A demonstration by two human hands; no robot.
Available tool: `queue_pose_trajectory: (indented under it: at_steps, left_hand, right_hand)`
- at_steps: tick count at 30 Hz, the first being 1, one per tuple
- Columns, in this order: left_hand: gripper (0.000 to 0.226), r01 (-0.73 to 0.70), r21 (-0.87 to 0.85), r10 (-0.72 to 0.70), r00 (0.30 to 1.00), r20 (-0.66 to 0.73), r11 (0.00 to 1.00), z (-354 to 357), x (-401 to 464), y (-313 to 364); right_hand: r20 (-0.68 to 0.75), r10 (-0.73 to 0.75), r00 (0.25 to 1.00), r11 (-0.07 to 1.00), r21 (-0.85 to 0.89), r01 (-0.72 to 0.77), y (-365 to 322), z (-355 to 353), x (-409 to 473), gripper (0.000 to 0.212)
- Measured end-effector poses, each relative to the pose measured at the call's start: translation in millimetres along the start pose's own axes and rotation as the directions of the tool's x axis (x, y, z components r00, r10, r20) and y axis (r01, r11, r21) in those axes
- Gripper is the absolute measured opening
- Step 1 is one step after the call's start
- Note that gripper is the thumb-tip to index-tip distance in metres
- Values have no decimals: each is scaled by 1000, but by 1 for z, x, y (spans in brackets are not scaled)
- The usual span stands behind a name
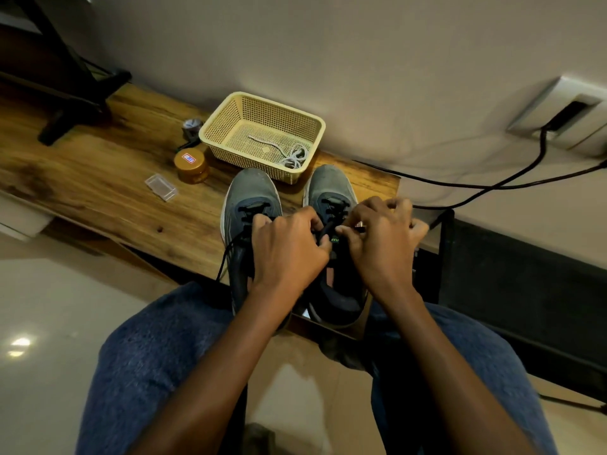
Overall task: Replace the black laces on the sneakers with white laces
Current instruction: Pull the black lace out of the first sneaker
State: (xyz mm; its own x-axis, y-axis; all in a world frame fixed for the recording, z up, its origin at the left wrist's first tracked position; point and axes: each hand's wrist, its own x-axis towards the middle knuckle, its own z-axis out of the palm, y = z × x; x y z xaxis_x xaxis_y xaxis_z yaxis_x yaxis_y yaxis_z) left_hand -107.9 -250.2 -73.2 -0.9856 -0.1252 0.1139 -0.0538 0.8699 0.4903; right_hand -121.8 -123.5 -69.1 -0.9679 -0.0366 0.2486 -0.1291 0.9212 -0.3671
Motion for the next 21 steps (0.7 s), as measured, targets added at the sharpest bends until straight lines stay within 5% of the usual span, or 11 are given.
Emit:
queue_pose_trajectory:
  at_steps: [3,6,9,13,21]
  left_hand:
    - [18,4,19,-4,1000,-4,1000,1,1,-1]
    - [15,15,33,-14,1000,-7,999,0,2,-4]
    - [15,16,18,-16,1000,1,1000,0,2,-6]
    - [17,13,10,-13,1000,2,1000,0,2,-4]
    - [15,19,4,-19,1000,8,1000,-1,1,0]
  right_hand:
    - [-58,117,991,992,59,-114,2,-2,1,9]
    - [86,146,986,989,8,-147,4,-1,4,11]
    - [185,41,982,999,-19,-38,0,-1,4,28]
    - [242,-64,968,990,-106,92,-4,0,0,22]
    - [-40,46,998,996,-79,-50,1,1,2,10]
